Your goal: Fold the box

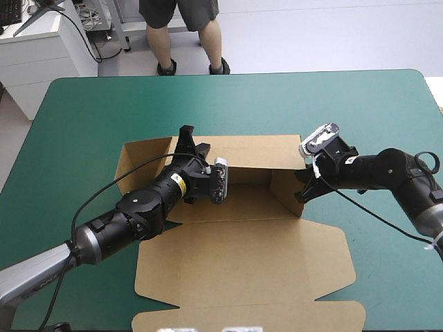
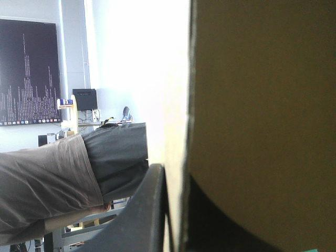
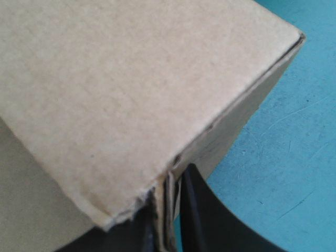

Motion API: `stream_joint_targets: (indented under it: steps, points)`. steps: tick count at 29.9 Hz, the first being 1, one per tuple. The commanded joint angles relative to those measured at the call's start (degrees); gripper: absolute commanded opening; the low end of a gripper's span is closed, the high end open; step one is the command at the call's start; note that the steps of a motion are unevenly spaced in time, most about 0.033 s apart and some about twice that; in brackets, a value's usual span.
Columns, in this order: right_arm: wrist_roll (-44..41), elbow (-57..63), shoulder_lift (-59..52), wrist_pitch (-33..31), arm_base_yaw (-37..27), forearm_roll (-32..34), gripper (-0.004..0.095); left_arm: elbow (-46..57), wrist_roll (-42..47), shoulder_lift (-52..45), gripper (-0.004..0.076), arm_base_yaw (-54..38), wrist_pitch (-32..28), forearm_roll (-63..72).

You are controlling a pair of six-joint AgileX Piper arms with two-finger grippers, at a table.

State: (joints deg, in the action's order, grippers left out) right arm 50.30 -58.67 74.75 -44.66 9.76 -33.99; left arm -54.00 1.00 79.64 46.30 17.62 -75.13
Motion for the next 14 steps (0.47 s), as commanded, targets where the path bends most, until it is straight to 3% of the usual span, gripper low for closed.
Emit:
stream_joint_targets:
  steps: [1, 4, 10, 12, 14]
  points:
    - [0.9, -0.1, -0.2, -3.7, 0.4, -2.8, -0.0008, -1.1, 2.4, -0.8, 0.0001, 0.7, -3.4, 1.4]
    - [-2.6, -0.1, -0.2, 1.7, 0.4, -1.3, 0.0002, -3.1, 6.0, -1.2, 0.0104, 1.2, -3.2, 1.4]
    - [-12.7, -0.1, -0.2, 12.4, 0.4, 3.4, 0.0003, -5.2, 9.7, -3.3, 0.0539, 6.0, -1.3, 1.4]
    - [-15.1, -0.1, -0.2, 14.0, 0.4, 5.6, 0.0002, -5.3, 9.7, -3.9, 0.0589, 8.2, 1.4, 1.4]
    - [-17.8, -0.2, -0.2, 15.0, 0.4, 7.2, 0.0001, -5.3, 9.7, -4.5, 0.0588, 10.7, 4.7, 1.4]
